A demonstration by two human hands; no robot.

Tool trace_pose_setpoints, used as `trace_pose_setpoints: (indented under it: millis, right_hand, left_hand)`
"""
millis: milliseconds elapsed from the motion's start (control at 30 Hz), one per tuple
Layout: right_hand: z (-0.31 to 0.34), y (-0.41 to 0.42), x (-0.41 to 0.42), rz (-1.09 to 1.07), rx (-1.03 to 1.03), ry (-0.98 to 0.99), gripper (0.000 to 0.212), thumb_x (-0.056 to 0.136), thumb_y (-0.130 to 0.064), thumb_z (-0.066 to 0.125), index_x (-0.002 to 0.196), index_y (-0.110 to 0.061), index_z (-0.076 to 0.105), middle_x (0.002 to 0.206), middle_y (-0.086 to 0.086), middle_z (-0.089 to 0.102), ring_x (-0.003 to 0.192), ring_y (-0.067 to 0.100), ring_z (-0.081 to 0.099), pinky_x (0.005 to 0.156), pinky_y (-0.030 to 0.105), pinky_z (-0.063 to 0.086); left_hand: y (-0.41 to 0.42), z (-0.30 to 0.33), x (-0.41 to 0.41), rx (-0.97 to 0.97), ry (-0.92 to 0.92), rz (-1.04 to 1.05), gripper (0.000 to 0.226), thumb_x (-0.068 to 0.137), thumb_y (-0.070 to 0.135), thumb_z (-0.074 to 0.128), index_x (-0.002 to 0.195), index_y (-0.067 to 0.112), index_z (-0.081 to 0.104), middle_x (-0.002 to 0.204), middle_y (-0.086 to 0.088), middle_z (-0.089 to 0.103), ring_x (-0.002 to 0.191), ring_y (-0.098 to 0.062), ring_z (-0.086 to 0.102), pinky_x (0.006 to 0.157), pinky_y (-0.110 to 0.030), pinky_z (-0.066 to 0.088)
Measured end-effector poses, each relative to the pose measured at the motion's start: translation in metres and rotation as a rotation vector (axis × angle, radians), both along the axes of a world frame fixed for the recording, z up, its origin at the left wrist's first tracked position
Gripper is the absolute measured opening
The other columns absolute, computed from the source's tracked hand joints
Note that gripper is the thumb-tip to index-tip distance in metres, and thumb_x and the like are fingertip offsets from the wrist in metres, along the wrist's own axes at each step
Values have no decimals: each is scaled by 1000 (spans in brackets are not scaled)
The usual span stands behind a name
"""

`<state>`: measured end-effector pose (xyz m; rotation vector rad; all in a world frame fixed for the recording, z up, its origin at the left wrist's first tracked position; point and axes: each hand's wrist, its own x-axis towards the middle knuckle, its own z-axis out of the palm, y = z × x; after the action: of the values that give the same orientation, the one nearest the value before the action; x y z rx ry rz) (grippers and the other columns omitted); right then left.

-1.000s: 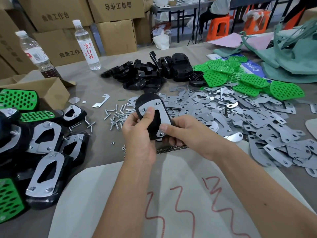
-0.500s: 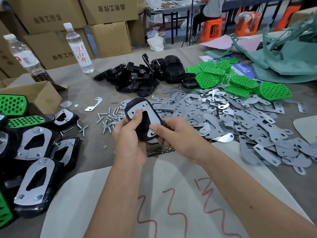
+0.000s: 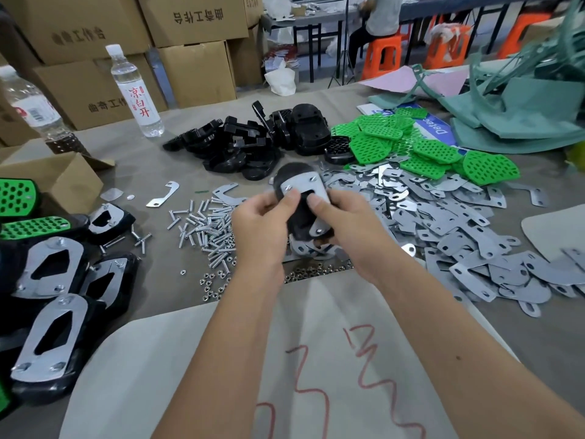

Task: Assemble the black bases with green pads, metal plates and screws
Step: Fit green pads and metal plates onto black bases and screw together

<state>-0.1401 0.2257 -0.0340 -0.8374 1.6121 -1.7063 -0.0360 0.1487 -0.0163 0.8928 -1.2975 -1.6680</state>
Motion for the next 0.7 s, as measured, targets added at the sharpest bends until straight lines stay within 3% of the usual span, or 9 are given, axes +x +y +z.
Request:
trace_pose_setpoints:
  millis: [100, 167, 233, 267, 367, 433, 567, 700]
  right_hand:
    - [-2, 2, -17, -255, -97, -5, 16, 101, -27, 63, 99, -16, 74, 87, 6, 74, 73, 19, 68, 55, 29, 54]
    - [-2, 6, -28, -457, -128, -16, 15, 101, -26, 64, 93, -16, 73, 81, 1, 74, 67, 17, 68, 51, 28, 52]
    - [-2, 10, -39, -583, -140, -29, 15, 101, -24, 65, 91, -14, 71, 84, 6, 73, 64, 17, 65, 50, 29, 52]
    - [-3, 11, -43, -613, -143, -24, 14, 101, -23, 66, 91, -14, 71, 86, 8, 72, 61, 16, 63, 50, 30, 53]
    - [-2, 11, -43, -632, -164, -25, 16, 99, -21, 68, 93, -7, 70, 83, 6, 69, 55, 12, 59, 51, 32, 56]
    - [-2, 9, -38, -608, -188, -64, 16, 99, -20, 69, 94, -5, 70, 85, 6, 68, 61, 14, 59, 53, 30, 57]
    - [5, 12, -32, -529, -246, -145, 11, 101, -17, 67, 94, -12, 74, 88, 4, 73, 73, 22, 66, 56, 31, 59]
    - [8, 11, -26, -489, -242, -111, 9, 101, -18, 67, 98, -16, 75, 91, 6, 75, 72, 21, 67, 56, 31, 58]
  left_hand:
    - [4, 1, -27, -255, -201, -4, 23, 98, 36, 69, 95, 13, 71, 95, -9, 76, 97, -32, 72, 92, -54, 58]
    - [4, -7, -37, -529, -506, -38, 27, 99, 46, 64, 100, 19, 67, 100, 2, 71, 98, -19, 67, 92, -44, 55]
    - [7, -16, -42, -846, -874, -128, 29, 96, 48, 68, 108, 22, 67, 109, 0, 65, 106, -23, 58, 89, -39, 50]
    - [8, -19, -44, -930, -960, -170, 29, 94, 48, 70, 109, 23, 67, 110, -2, 63, 107, -25, 56, 86, -39, 48]
    - [9, -18, -46, -923, -1037, -222, 18, 98, 35, 70, 104, 19, 67, 103, -3, 66, 100, -27, 61, 74, -37, 41]
    - [8, -13, -45, -921, -1103, -248, 10, 98, 23, 70, 101, 15, 66, 101, -7, 66, 99, -31, 63, 72, -37, 39]
    - [6, -6, -38, -981, -1146, -278, 22, 97, 15, 68, 104, 13, 47, 93, -6, 54, 88, -30, 53, 71, -39, 38]
    - [6, 0, -35, -1069, -1267, -403, 30, 97, 7, 62, 78, 16, 40, 74, 1, 41, 81, -28, 51, 69, -39, 40]
